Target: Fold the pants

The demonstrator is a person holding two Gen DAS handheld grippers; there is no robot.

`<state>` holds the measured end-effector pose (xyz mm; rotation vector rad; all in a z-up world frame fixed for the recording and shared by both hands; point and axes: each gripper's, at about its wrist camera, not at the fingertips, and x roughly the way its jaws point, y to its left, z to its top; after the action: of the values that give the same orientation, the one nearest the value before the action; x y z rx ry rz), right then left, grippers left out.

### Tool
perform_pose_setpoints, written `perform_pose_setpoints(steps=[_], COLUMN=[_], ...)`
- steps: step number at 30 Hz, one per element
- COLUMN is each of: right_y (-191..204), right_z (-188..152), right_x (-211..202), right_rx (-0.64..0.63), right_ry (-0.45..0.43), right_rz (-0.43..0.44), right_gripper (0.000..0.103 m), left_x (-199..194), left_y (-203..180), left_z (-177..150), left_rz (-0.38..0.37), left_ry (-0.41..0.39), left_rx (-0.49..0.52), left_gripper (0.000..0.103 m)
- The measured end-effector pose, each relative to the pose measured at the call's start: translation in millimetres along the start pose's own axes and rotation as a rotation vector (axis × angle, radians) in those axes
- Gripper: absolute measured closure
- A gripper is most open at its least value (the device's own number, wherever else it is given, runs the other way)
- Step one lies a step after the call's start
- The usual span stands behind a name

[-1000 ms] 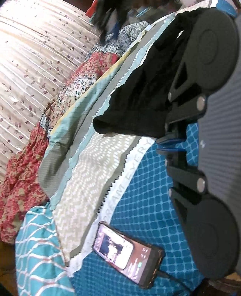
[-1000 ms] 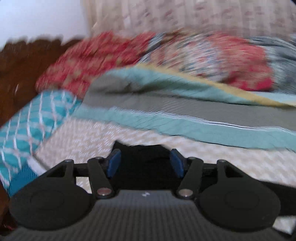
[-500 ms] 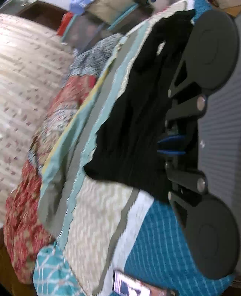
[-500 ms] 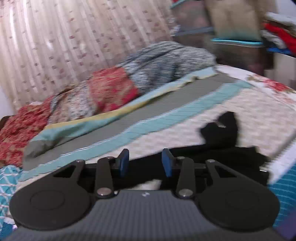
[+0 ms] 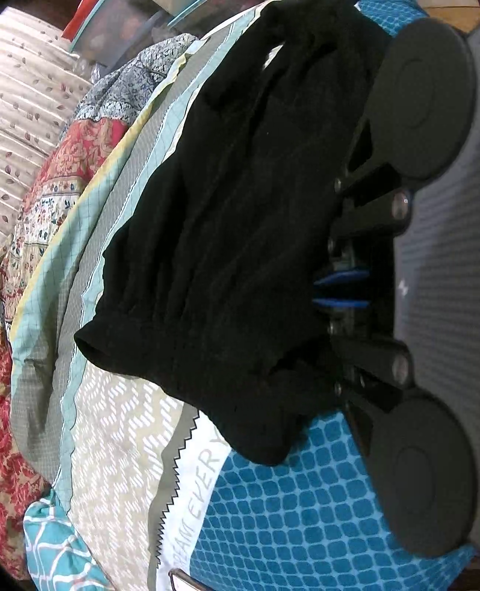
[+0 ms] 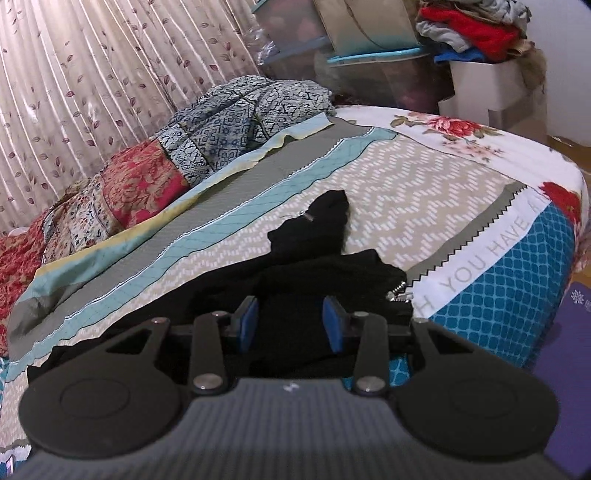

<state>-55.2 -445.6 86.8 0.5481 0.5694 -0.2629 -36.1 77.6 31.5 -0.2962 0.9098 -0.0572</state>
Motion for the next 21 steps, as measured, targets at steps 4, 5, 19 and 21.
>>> perform_pose_setpoints(steps=[4, 5, 19, 21], right_y=[-8, -10, -56, -58], right_z=[3, 6, 65, 79], right_x=[7, 9, 50, 71], right_rx=[0.011, 0.014, 0.042, 0.039], right_ry=[-0.003, -0.007, -0.056, -0.044], right_rz=[0.007, 0.008, -0.016, -0.009], right_gripper=[0.061, 0.061, 0.060, 0.060], left_x=[-13, -17, 6, 10], left_y=[-6, -8, -49, -53], left_z=[3, 5, 39, 48], left_rz=[-0.018, -0.026, -0.004, 0.007], left_ry=[-0.022, -0.034, -0.016, -0.022], left_rx=[-0.001, 0.007, 0.085, 0.077], left_gripper=[0.090, 0.090, 0.086, 0.084])
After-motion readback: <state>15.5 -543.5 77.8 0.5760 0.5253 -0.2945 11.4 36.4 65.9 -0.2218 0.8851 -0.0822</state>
